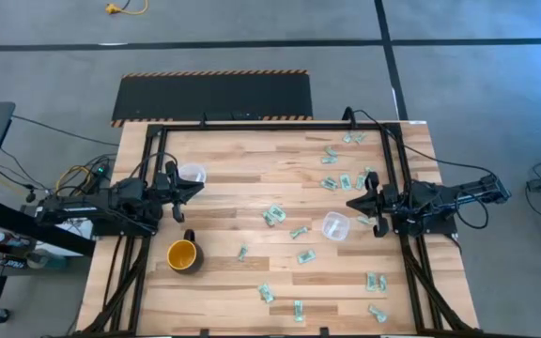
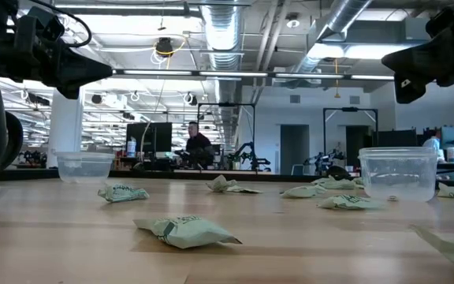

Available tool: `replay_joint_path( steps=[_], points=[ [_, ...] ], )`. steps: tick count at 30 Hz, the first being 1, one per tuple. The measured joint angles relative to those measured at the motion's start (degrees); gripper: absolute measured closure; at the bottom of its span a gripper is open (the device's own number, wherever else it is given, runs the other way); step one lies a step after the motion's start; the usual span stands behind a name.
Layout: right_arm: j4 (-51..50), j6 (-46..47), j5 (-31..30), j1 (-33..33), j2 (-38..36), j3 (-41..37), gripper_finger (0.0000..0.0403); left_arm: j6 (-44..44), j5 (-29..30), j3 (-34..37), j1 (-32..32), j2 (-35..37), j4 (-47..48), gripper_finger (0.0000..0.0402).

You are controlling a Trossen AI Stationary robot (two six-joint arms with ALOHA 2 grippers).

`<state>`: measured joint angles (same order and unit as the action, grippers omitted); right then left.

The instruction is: Pick and place Stevia / Truvia into bins

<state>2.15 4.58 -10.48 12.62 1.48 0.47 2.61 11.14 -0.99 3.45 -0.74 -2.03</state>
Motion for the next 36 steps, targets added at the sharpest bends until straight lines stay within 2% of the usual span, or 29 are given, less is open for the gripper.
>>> replay_joint_path(
  steps=[19, 23, 27, 32, 36],
  points=[
    [0.0, 0.0, 0.0, 0.0, 0.0, 0.0, 0.0402, 0.0, 0.0, 0.0, 0.0, 0.0, 0.0, 0.0375],
    [0.3, -3.0, -0.1, -0.4, 0.0, 0.0, 0.0402, 0.0, 0.0, 0.0, 0.0, 0.0, 0.0, 0.0375],
    [8.7, -4.3, -0.4, -1.7, 0.0, 0.0, 0.0402, 0.2, 0.0, 0.0, 0.0, 0.0, 0.0, 0.0375],
    [21.7, 6.5, -0.3, -2.3, 0.0, 0.0, 0.0402, 0.2, 0.0, 0.1, 0.0, 0.0, -1.3, 0.0375],
    [31.4, 8.3, -0.7, -2.3, 0.0, 0.0, 0.0402, 0.6, 0.0, 0.2, 0.0, 0.0, -1.1, 0.0375]
  ],
)
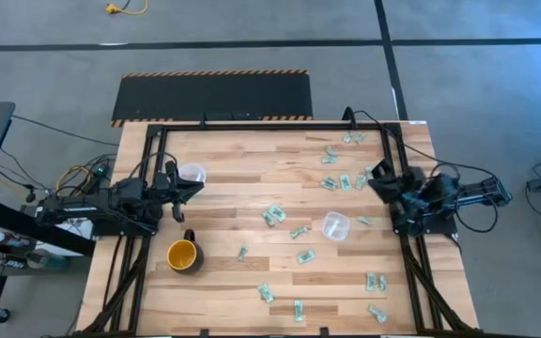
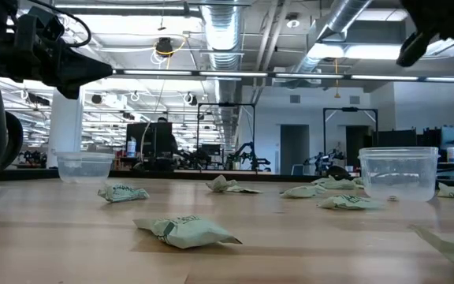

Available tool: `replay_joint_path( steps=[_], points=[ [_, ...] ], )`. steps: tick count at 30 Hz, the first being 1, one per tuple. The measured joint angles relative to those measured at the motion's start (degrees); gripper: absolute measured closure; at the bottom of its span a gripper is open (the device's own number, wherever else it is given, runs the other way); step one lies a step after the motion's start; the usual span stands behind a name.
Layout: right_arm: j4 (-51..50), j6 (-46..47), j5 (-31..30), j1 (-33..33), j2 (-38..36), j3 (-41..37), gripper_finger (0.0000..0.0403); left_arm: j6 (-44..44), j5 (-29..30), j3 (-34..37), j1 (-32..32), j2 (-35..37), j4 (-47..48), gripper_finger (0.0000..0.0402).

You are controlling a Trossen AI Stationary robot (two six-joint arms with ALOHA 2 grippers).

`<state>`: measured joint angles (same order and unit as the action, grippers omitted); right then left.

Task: Pick and place Stevia / Truvia into bins
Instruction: Put the white stevia packet into the square transparent container

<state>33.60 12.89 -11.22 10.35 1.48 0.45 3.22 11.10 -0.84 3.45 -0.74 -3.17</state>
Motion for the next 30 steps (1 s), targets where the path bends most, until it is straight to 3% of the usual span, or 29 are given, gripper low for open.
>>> replay_joint_path(
  steps=[5, 10, 20, 26, 30],
  points=[
    [-0.8, -2.6, -0.9, -0.4, 0.1, 2.7, 0.0402, 0.6, -0.1, 0.0, 0.0, 0.0, 0.2, 0.0375],
    [-15.7, -0.7, -0.9, -1.9, 2.6, 9.5, 0.0402, 8.2, -0.1, 0.0, 0.0, 0.0, 0.2, 0.0375],
    [-42.7, 21.4, -0.2, -4.8, 11.9, 15.8, 0.0402, 10.3, -0.1, 0.0, 0.0, 0.0, 0.2, 0.0375],
    [-46.7, 35.4, 5.7, -2.7, 17.7, 15.8, 0.0402, 10.3, 0.5, -0.1, 0.0, 0.0, 0.0, 0.0375],
    [-46.9, 39.5, 6.3, 0.2, 20.8, 15.8, 0.0402, 10.3, 1.2, -0.1, 0.0, 0.0, 0.0, 0.0375]
  ],
)
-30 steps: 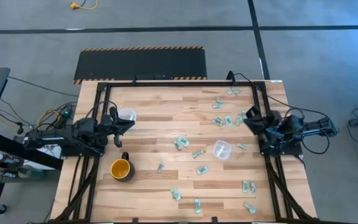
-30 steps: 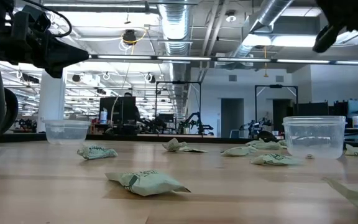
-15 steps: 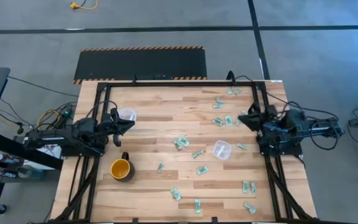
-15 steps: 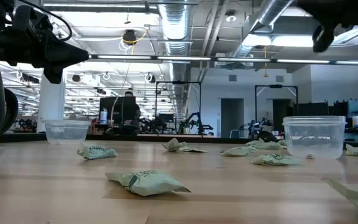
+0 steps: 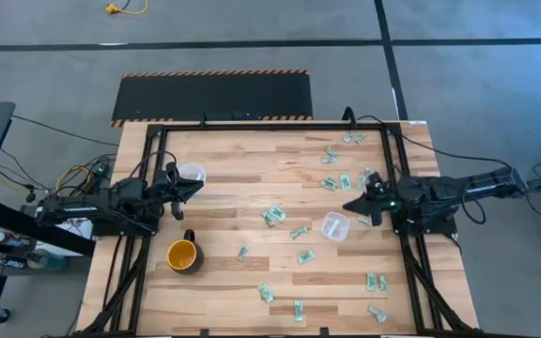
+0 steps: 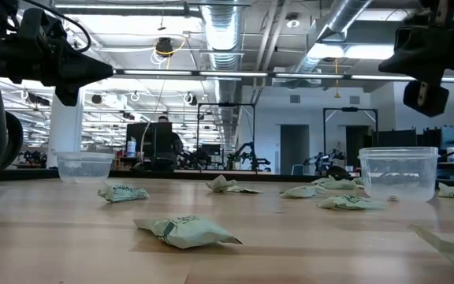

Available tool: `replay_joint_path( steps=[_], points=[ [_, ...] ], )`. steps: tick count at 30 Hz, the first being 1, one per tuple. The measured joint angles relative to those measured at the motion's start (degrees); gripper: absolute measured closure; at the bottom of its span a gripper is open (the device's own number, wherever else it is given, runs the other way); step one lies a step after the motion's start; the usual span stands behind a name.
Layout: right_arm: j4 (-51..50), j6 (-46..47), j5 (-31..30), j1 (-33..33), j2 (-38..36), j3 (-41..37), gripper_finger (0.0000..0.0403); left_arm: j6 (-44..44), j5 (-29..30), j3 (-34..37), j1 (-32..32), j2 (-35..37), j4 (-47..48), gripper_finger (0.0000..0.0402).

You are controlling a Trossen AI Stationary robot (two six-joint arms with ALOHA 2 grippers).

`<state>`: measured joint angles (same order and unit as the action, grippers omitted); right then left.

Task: Pick and place Stevia / Truvia into bins
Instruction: Put the white stevia packet into the square transparent container

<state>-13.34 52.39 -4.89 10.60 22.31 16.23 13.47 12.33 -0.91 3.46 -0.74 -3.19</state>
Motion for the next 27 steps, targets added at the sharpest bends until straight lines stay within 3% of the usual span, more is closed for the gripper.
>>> replay_joint_path(
  steps=[10, 27],
  points=[
    [-8.5, 14.6, -2.6, 9.0, 7.1, 0.0, 0.0402, 0.4, 1.7, -0.1, 0.0, 0.0, 0.3, 0.0375],
    [-13.7, 40.2, -0.9, 23.7, 17.6, 1.8, 0.0402, -0.3, 1.7, -0.1, 0.0, 0.0, 0.7, 0.0375]
  ],
)
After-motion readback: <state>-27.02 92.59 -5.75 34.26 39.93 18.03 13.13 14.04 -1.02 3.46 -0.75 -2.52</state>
